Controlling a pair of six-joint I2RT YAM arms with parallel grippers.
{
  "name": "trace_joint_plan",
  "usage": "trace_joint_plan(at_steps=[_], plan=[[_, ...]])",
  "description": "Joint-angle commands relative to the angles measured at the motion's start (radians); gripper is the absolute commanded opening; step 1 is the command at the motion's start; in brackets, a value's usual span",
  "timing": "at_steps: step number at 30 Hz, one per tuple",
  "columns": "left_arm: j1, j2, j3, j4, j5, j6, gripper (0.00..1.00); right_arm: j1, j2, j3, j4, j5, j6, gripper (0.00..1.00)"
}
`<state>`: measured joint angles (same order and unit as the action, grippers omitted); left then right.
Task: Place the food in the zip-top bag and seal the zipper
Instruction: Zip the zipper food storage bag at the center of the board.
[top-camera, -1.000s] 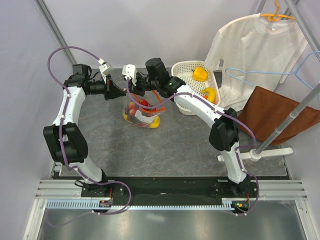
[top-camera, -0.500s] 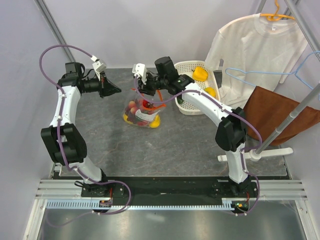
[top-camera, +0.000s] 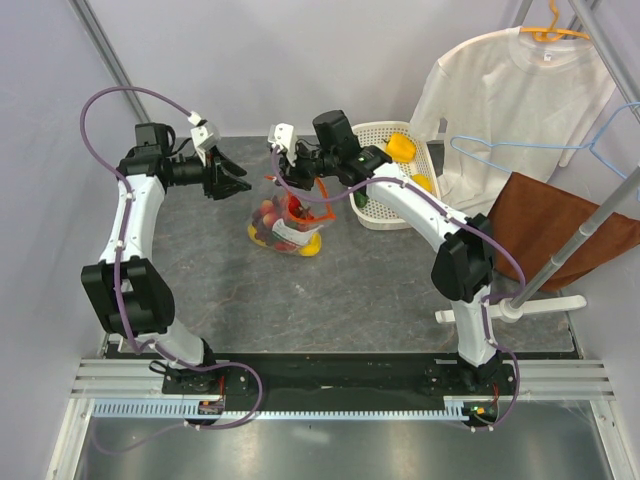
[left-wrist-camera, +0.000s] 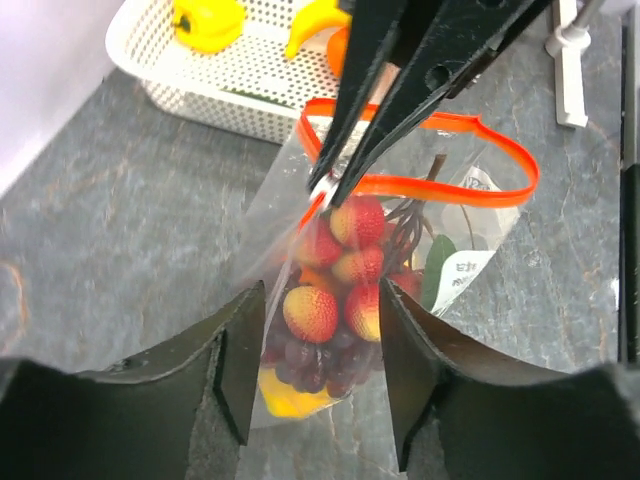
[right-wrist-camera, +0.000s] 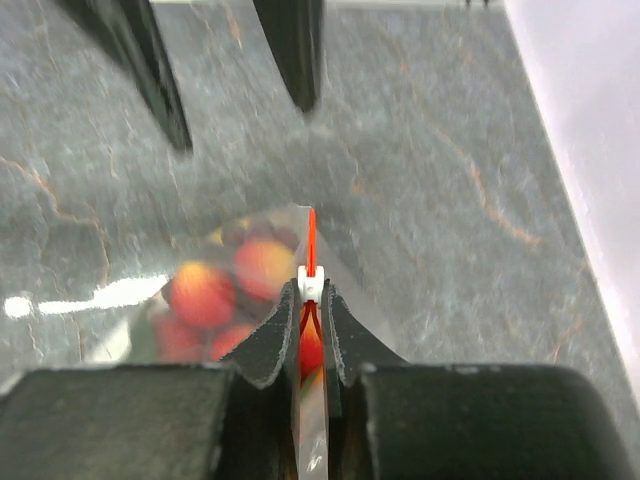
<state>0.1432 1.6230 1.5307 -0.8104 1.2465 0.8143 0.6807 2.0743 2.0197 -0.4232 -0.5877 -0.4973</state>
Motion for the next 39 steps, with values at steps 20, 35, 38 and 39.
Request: trace_joint_plan(at_steps=[20, 35, 38, 39], plan=[[-0.077, 0.043, 0.065, -0.17, -0.041, 0.424, 0.2, 0.071, 0.017, 0.119, 0.058, -0.081, -0.044, 0.0], [0.076, 0.094, 0.163, -0.191, 0.021, 0.226, 0.02, 0.039, -0.036, 0.027, 0.009, -0.015, -0.047, 0.0], [0.108, 0.095, 0.161, -0.156, 0.018, 0.178, 0.02, 0.028, -0.043, 0.025, -0.02, -0.012, -0.053, 0.0], [0.116, 0.095, 0.163, -0.133, 0.016, 0.149, 0.02, 0.023, -0.049, 0.025, -0.029, -0.014, -0.055, 0.0]])
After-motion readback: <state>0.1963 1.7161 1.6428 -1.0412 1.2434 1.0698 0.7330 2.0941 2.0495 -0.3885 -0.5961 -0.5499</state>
